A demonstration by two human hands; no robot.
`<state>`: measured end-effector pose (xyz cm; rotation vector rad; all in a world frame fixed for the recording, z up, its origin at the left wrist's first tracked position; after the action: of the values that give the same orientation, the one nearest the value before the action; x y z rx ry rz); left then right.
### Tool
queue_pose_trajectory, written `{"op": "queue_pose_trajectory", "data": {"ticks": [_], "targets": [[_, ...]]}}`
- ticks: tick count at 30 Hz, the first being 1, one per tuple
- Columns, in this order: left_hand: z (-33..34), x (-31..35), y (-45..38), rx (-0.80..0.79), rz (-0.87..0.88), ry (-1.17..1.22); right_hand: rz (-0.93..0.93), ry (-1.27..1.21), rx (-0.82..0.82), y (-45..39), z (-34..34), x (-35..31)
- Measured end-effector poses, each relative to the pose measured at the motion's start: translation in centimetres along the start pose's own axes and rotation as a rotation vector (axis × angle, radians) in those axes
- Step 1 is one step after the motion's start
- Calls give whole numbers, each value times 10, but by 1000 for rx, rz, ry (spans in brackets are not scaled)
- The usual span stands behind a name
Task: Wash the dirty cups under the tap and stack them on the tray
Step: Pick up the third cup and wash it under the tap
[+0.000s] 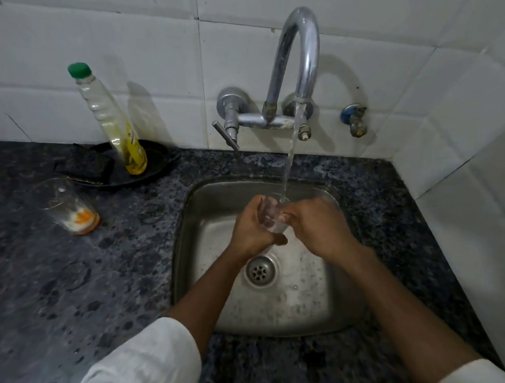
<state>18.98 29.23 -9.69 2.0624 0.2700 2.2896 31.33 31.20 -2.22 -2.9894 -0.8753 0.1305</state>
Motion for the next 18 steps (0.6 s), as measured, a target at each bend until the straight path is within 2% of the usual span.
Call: {"op": "queue_pose_trajectory", "data": {"ticks": [1,3,5,6,10,14,15,16,18], "targets": [[1,2,-1,-45,-11,33,-6,-148,14,1,-3,2],[0,6,-4,-252,-67,134,-35,-393,16,2,-7,7],[-2,10,-6,-421,-110,186,-70,-497,-22,5,-8,11],[-2,10,-8,-404,-111,170,-82,-486,-18,6,-6,12],[9,9,-11,-19,-17,30,28,-327,81,7,2,7],[19,4,-2,353,128,-198,125,-324,52,0,5,-2],[18,5,-2,348,152,-208,125,-362,40,-2,6,-2],[14,5,-6,263,142,-162,108,-389,38,-4,5,0],[4,4,-15,-87,26,28,25,-439,36,-6,-2,2]]}}
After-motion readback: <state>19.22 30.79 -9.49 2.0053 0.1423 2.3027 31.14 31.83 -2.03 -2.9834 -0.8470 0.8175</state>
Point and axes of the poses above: each hand's wrist, its own y-axis away from the middle knuckle, its own z-axis out of the palm, x = y × z, the point moved 3 cm from there along -y, towards the middle knuckle, and after that the axes turned 9 degrees about y, right-handed, at the moved point
